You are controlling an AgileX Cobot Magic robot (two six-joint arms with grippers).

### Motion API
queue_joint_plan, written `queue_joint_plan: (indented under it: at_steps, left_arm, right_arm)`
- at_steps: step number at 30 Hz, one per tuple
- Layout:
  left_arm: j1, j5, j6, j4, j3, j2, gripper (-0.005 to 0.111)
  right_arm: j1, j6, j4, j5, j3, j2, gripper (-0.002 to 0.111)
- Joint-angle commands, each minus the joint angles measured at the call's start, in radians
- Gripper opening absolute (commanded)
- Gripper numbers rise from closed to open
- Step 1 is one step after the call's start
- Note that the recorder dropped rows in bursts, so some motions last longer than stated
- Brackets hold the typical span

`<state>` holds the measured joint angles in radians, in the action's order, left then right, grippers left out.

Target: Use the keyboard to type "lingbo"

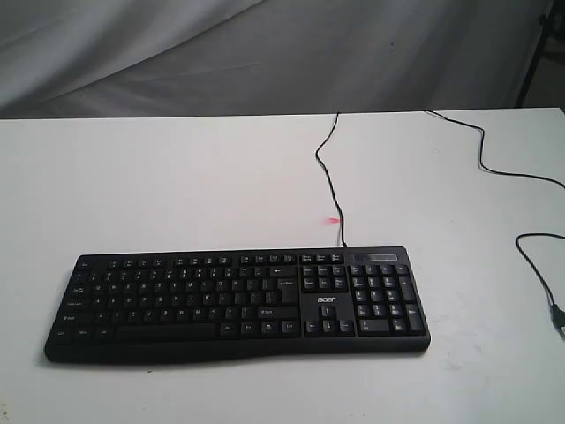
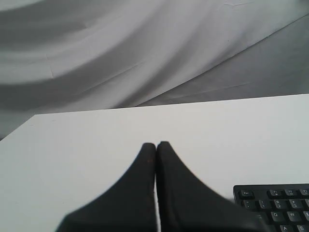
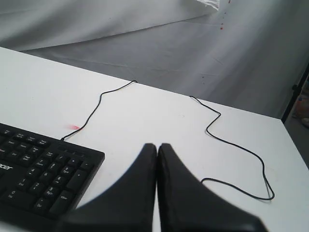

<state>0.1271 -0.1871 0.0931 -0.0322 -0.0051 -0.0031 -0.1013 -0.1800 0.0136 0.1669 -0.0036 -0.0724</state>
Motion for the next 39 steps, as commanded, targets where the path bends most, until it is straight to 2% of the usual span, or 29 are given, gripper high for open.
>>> queue_joint_plan:
  at_steps: [1,25,29,34,39]
  left_arm:
    - [-0.004,0.004,-0.003,0.001,0.005,0.003,0.001]
    - [-0.004,0.004,-0.003,0.001,0.005,0.003,0.001]
    - [-0.004,0.004,-0.003,0.001,0.005,0.003,0.001]
    - [-0.004,0.004,-0.003,0.001,0.005,0.003,0.001]
    - [-0.004,0.004,-0.003,0.001,0.005,0.003,0.001]
  right_arm:
    - [-0.007,0.001,-0.005,0.001,0.004,0.005,0.000]
    - [-0.007,0.001,-0.024,0.016,0.004,0.005,0.000]
    - [-0.007,0.001,-0.024,0.123,-0.106,0.005,0.000]
    - [-0.007,0.001,-0.024,0.316,-0.346,-0.037,0.000]
    - [-0.007,0.001,-0.026,0.368,-0.527,-0.178,0.000]
